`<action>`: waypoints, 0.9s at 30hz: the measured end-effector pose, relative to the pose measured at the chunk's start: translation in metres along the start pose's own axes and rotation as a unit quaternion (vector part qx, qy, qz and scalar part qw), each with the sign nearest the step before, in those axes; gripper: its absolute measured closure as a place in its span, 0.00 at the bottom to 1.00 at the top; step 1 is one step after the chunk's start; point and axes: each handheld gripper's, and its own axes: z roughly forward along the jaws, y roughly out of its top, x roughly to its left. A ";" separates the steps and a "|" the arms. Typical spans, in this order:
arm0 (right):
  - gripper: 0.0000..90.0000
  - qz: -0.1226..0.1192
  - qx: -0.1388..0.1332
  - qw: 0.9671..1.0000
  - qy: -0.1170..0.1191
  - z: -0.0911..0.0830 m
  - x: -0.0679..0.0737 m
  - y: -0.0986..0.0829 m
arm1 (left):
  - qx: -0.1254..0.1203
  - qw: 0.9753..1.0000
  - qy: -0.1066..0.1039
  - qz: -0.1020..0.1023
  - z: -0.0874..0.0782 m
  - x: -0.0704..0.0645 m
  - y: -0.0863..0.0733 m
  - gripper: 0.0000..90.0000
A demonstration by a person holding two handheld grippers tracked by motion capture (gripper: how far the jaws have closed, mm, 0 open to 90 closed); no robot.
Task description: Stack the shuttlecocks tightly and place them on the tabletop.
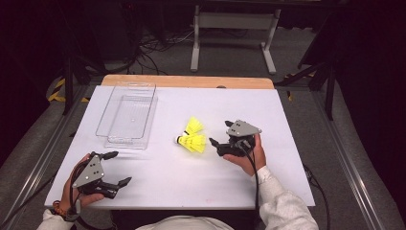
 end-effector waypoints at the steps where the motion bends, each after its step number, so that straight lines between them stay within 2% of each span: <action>1: 0.21 0.000 -0.001 1.000 0.000 0.000 -0.001 0.001 | -0.001 1.000 0.000 -0.001 0.000 0.000 0.000 0.08; 8: 0.26 0.014 -0.005 1.000 0.021 0.012 -0.009 0.011 | -0.001 1.000 -0.001 -0.002 0.000 0.000 0.000 0.08; 9: 0.28 0.019 -0.008 0.999 0.029 0.017 -0.013 0.014 | -0.002 1.000 -0.001 -0.002 0.000 0.000 -0.001 0.08; 14: 0.29 0.031 -0.007 0.999 0.045 0.030 -0.020 0.022 | -0.001 1.000 0.000 -0.003 0.000 0.001 -0.001 0.08; 19: 0.29 0.035 0.011 0.998 0.058 0.052 -0.022 0.026 | 0.000 1.000 -0.001 -0.003 0.001 0.001 -0.001 0.08; 25: 0.31 0.030 0.025 0.997 0.070 0.070 -0.022 0.030 | 0.002 1.000 -0.003 -0.003 0.002 0.001 -0.002 0.08; 27: 0.32 0.035 0.027 0.996 0.077 0.077 -0.022 0.031 | 0.001 1.000 -0.003 -0.004 0.002 0.001 -0.002 0.08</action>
